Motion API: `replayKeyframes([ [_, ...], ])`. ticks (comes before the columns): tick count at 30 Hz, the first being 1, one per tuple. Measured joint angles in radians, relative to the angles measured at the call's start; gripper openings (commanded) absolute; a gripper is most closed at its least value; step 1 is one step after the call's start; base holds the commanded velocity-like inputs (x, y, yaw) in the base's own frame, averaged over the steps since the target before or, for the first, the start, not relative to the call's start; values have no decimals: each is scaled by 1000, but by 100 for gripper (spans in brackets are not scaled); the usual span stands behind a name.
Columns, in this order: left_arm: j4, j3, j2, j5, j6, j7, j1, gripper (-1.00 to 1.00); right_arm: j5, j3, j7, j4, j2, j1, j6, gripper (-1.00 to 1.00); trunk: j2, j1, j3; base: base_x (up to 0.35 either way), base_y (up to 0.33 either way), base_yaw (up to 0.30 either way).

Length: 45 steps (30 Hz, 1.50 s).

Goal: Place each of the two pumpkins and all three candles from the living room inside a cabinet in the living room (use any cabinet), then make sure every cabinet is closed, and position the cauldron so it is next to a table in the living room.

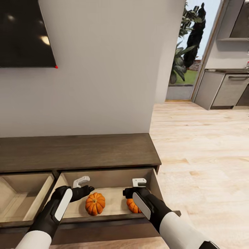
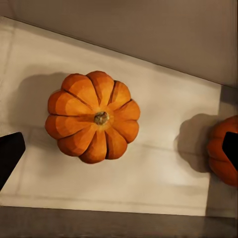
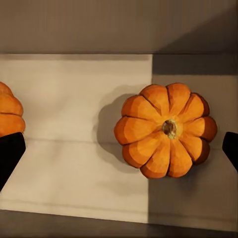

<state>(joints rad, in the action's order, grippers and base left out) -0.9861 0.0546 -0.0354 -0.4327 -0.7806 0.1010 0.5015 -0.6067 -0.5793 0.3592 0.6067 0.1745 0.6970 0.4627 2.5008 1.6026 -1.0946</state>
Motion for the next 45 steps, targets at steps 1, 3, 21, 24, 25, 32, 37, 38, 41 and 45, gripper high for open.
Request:
replayKeyframes([
  [1,-1,0,0,1,-3,0,0,100,0,0,0,0,0,0,0,100,0,-1,4,-57,0,0],
  [3,-2,0,0,1,-6,0,0,100,0,0,0,0,0,0,-2,100,-1,-2,12,-30,0,0],
  [21,-5,0,0,0,-8,0,0,100,-2,1,1,2,0,0,-36,100,-114,-64,69,-122,0,0],
  [24,-11,0,0,0,-8,0,0,100,-2,1,1,1,0,0,-52,100,-135,-75,79,-220,0,0],
  [25,-19,0,0,0,-8,0,-1,100,-2,1,1,1,0,0,-59,100,-142,-79,82,-95,0,0],
  [32,-50,-1,-3,1,-8,0,-2,100,-3,1,2,0,0,0,-73,100,-191,-106,104,-96,0,0],
  [37,-73,-2,-4,1,-8,0,-6,100,-3,1,2,0,0,0,-74,100,-226,-125,120,-295,0,0],
  [38,-83,-2,-5,1,-8,0,-8,100,-3,1,2,0,0,0,-74,100,-233,-129,123,-162,0,0],
  [41,-93,-2,-4,1,-8,0,-11,100,-3,1,2,0,0,0,-75,100,-254,-141,132,-76,0,0],
  [45,-96,-2,-5,2,-8,0,-12,100,-3,1,2,0,0,0,-75,100,-282,-156,145,-228,0,0],
])
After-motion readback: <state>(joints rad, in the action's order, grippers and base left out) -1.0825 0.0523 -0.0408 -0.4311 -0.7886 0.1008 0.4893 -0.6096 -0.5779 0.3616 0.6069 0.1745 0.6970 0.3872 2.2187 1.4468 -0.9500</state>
